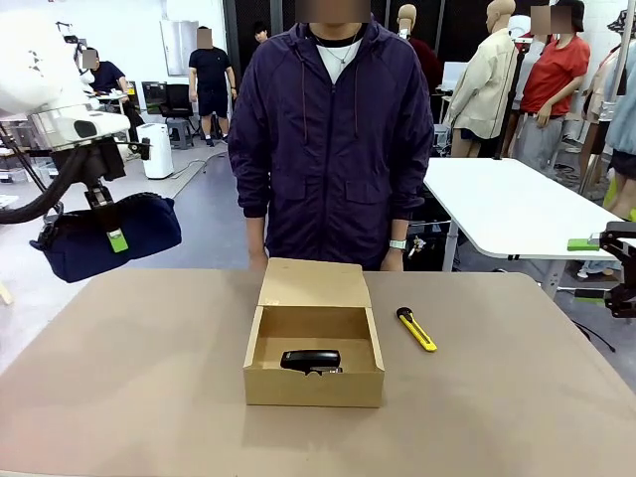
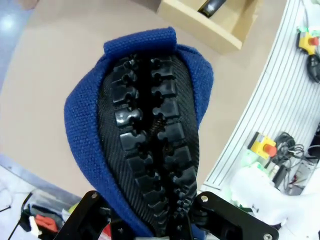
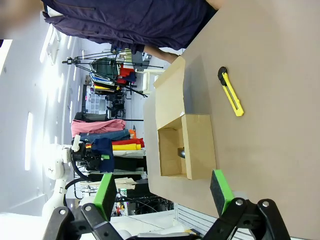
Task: Pack the items into the box.
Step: Pick up the item indicated by the person and place it inside the Mailer Box.
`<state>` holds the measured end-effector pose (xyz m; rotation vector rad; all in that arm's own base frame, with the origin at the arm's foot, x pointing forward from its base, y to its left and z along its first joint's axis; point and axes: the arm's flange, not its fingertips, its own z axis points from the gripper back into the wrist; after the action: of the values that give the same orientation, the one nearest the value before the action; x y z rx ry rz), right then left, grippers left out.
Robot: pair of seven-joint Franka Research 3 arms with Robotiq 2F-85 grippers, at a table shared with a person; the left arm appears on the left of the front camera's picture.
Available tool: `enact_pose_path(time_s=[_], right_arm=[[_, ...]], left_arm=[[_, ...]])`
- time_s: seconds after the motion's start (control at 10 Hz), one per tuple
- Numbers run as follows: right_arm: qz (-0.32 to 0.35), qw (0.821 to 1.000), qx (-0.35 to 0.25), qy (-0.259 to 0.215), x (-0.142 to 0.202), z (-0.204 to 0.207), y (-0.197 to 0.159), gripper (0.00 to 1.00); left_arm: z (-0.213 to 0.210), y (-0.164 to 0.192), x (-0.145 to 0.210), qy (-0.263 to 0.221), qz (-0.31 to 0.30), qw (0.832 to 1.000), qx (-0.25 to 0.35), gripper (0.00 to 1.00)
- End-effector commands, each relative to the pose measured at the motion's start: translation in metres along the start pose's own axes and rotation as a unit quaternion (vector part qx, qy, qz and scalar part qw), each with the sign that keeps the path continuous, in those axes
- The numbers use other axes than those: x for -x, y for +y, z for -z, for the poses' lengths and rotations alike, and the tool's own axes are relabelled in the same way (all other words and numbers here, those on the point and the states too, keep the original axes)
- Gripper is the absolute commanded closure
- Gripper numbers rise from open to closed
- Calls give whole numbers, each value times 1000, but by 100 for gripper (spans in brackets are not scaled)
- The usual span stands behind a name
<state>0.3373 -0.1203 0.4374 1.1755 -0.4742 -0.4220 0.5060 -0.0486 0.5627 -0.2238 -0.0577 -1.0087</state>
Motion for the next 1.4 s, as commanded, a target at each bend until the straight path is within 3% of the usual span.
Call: enact_pose_path(time_s=[0.0, 0.1, 0.3, 0.4, 0.5, 0.6, 0.9, 1.2, 1.3], right_arm=[[2, 1000, 1, 3, -1, -3, 3, 0], [2, 1000, 1, 3, -1, -3, 3, 0], [2, 1000, 1, 3, -1, -3, 3, 0], [2, 1000, 1, 3, -1, -3, 3, 0], [2, 1000, 1, 3, -1, -3, 3, 0], [2, 1000, 1, 3, -1, -3, 3, 0], [2, 1000, 1, 3, -1, -3, 3, 0], [2, 1000, 1, 3, -1, -3, 3, 0], [2, 1000, 1, 3, -1, -3, 3, 0]], left_arm=[[1, -17, -26, 4, 29, 1000, -5, 100], [3, -39, -70, -21, 110, 993, -24, 100], [29, -81, -159, 2, 243, 970, -3, 100], [50, -98, -191, 47, 247, 968, -17, 100], [69, -115, -219, 31, 294, 955, -14, 100], [84, -125, -236, 31, 297, 954, -25, 100], [138, -153, -266, 88, 262, 959, -57, 100], [176, -175, -299, 96, 355, 930, -16, 100], [188, -173, -301, 98, 328, 939, -20, 100]])
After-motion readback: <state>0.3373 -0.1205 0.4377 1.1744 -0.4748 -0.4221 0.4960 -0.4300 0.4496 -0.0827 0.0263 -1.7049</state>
